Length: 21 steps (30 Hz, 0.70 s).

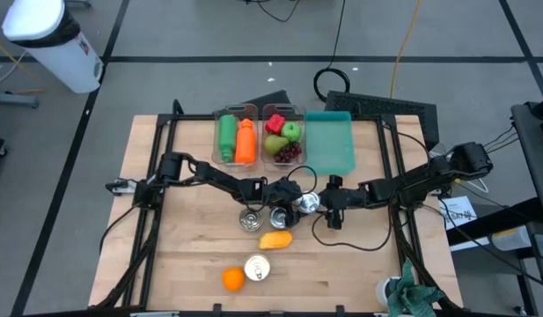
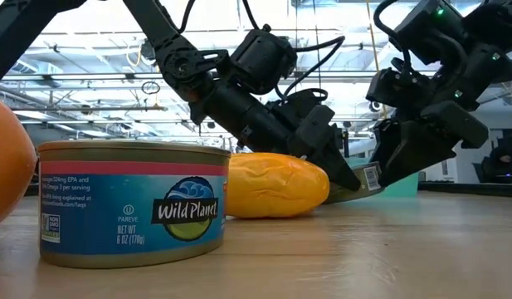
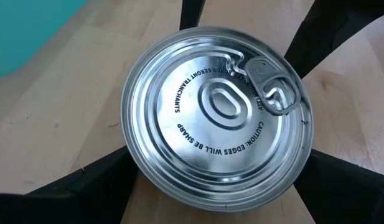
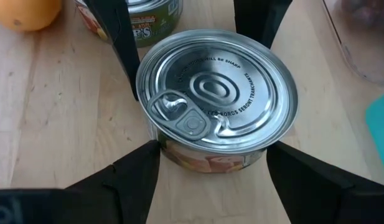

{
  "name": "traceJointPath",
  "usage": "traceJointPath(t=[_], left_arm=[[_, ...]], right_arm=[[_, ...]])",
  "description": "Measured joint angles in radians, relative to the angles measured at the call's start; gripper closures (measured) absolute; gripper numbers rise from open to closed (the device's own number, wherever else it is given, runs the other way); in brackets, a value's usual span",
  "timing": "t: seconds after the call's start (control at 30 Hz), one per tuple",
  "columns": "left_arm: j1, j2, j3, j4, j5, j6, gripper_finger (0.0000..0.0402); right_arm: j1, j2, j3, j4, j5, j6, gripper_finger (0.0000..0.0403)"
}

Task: Pick & Place Food Item
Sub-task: Put the right green tuna can into the green bin

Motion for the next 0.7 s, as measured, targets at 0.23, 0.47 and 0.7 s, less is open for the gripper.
traceJointPath(t=[0.23, 0.47, 0.7], left_arm=[[-0.001, 0.0, 0.0, 0.002, -0.001, -0.001, 0.0004], [-0.006, 0.0, 0.0, 0.009, 0.007, -0.002, 0.0004], [-0.006, 0.004, 0.0, 0.029, 0.003, -0.009, 0.0004]], right_arm=[[0.0, -0.001, 0.001, 0.006, -0.005, 0.0, 0.0126], [0.019, -0.022, 0.001, 0.01, -0.008, -0.001, 0.0126], [0.02, -0.027, 0.003, 0.024, -0.007, -0.003, 0.0126]])
